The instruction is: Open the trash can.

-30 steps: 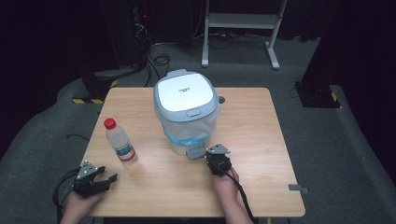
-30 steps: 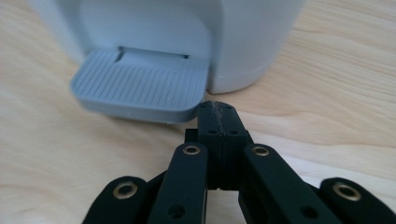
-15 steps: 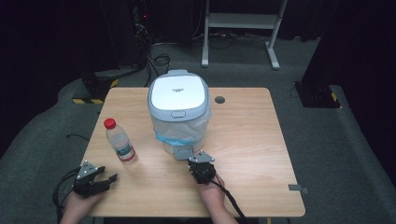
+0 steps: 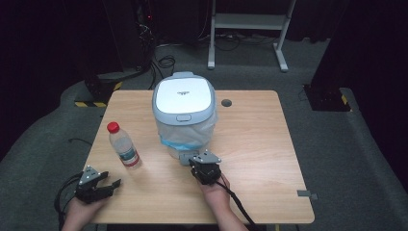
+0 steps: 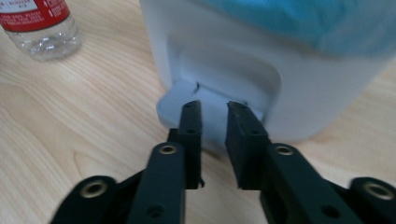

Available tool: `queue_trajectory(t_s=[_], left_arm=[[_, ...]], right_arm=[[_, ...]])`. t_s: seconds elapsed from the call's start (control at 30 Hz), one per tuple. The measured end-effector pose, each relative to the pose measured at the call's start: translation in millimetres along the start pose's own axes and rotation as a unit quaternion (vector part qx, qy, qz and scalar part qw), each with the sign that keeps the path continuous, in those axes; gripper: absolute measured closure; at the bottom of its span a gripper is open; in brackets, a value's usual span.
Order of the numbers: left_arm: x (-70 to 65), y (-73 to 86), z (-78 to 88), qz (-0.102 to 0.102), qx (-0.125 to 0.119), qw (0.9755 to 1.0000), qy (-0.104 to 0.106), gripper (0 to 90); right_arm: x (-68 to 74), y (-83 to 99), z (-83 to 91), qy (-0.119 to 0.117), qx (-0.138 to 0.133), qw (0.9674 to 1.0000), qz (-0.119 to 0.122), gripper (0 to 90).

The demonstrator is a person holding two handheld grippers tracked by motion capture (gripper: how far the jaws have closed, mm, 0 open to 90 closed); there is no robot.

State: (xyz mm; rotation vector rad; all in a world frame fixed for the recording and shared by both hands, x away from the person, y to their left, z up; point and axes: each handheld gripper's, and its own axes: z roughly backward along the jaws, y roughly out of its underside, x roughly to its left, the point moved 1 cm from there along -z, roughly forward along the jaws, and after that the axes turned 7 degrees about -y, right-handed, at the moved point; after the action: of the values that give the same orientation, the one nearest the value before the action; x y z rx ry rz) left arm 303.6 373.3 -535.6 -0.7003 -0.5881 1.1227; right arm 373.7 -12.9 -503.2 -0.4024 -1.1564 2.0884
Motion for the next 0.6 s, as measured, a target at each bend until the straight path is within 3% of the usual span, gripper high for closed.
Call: queue_trajectory(t_s=[0.3,0.5,0.6], left_arm=[[0.3,0.1,0.1,0.001,0.000,1.0000,0.001,33.9],[0.2,0.2,0.2,0.001,0.000,1.0000,0.001,33.8],[0.1,0.1,0.2,0.000,0.001,1.0000,0.001,33.8]], right_arm=[[1.2,-11.9,-13.2,0.012,0.010,0.9998,0.016,64.0],[-3.5,-7.7,-11.0,0.016,0.019,0.9997,-0.006,62.1],[-9.7,-3.7,-3.2,0.026,0.013,0.9994,-0.019,68.3]])
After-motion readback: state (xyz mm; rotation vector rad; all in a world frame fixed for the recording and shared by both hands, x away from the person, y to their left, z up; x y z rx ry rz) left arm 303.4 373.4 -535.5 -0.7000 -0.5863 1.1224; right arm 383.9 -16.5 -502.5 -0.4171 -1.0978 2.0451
